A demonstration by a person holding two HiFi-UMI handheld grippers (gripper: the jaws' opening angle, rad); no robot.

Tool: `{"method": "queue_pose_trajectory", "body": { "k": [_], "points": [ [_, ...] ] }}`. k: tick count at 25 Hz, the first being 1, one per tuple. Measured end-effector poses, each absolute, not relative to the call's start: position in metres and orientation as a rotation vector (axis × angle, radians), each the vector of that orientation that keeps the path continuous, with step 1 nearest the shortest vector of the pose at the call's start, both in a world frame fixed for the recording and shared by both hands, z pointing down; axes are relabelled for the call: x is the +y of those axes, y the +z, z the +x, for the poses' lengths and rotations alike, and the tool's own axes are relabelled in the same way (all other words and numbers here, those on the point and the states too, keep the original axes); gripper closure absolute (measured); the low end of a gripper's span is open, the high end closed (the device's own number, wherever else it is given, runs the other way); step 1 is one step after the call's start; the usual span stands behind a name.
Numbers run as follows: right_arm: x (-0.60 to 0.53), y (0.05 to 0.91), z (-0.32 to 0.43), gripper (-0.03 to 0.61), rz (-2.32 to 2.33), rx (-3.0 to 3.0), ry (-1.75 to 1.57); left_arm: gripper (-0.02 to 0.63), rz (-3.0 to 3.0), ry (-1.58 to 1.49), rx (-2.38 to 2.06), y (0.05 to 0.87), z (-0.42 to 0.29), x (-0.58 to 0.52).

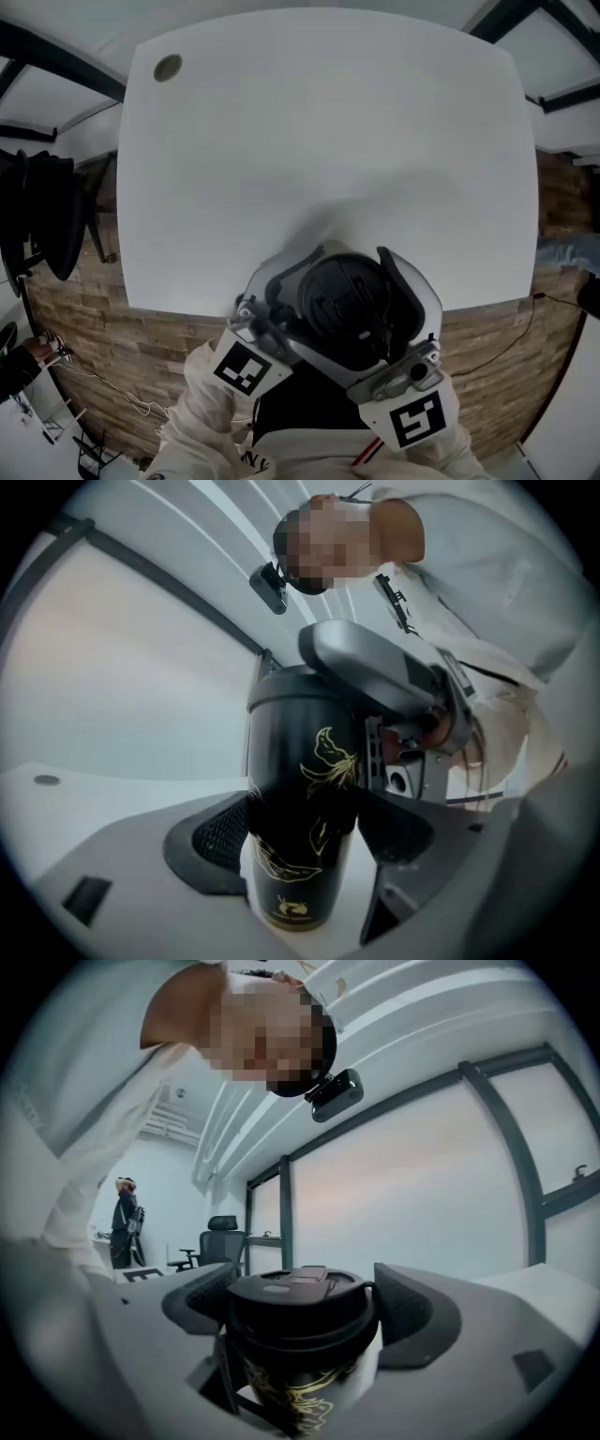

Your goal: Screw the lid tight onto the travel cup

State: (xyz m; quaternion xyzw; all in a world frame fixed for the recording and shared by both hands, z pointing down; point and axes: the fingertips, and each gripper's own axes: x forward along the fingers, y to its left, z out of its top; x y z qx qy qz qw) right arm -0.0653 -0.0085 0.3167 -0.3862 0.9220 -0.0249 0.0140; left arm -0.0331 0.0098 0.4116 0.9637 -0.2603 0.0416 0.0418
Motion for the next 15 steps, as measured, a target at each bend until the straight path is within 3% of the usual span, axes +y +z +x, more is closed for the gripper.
{"method": "queue_pose_trajectory", "body": {
  "k": [7,15],
  "points": [
    [-0.010,0.320,-0.065,0.107,-1.288,2.847,-0.076,0.249,2.938,0.143,-0.860,0.412,-0.032,0.008],
    [0.008,0.314,-0.061,0.107,-0.618,3.039,-0.193,0.249,3.040,0.176,-0.522,0.412,-0.030,0.014]
  ]
}}
